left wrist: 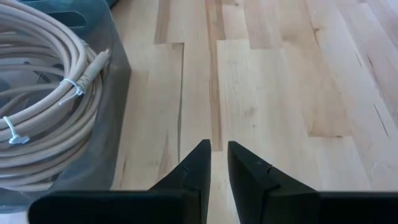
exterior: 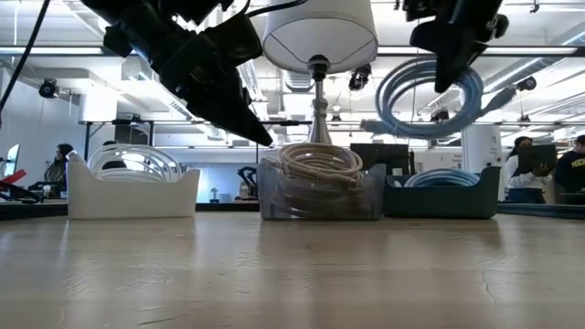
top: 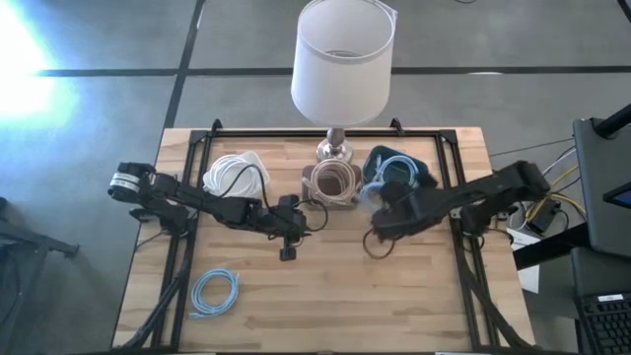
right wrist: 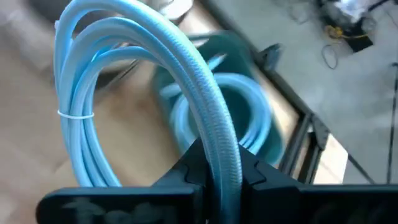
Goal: Sort HDMI cables
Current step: Put the top blue HDMI cable into the blue bin
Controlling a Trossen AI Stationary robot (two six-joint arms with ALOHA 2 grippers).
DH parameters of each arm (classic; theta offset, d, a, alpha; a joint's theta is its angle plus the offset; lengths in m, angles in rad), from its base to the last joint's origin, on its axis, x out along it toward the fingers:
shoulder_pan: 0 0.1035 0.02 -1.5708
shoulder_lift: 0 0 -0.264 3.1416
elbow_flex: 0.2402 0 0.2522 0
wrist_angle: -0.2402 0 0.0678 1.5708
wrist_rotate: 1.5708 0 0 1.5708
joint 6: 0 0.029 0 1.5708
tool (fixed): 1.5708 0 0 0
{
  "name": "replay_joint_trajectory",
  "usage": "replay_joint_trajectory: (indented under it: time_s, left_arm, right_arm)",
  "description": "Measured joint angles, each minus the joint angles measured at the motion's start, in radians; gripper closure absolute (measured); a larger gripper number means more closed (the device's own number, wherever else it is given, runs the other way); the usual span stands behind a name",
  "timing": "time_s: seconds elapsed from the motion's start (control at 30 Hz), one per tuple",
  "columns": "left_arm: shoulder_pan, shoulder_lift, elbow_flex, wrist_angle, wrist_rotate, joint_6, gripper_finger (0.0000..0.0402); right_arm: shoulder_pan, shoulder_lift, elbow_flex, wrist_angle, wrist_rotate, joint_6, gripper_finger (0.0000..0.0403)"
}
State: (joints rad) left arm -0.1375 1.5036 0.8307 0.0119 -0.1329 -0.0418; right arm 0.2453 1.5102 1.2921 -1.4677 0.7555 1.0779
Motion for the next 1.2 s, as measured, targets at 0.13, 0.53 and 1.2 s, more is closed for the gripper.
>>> replay_joint_trajectory:
  time_s: [0.13,0.53,1.2]
  left_arm:
    - [0.000,0.001,0.000,0.004,0.000,0.000,0.0344]
    - [0.000,0.001,0.000,0.005,0.000,-0.004,0.0348]
    - [-0.001,0.001,-0.001,-0.009,0.000,-0.004,0.0348]
  right_arm:
    - [-0.073,-0.118,-0.094,0.008,0.076,0.053,0.0381]
    - [-0.275,-0.293,-0.485,0.495,0.208,-0.016,0.0381]
    - [-0.368,-0.245,-0.618,0.715,0.208,-0.116,0.0337]
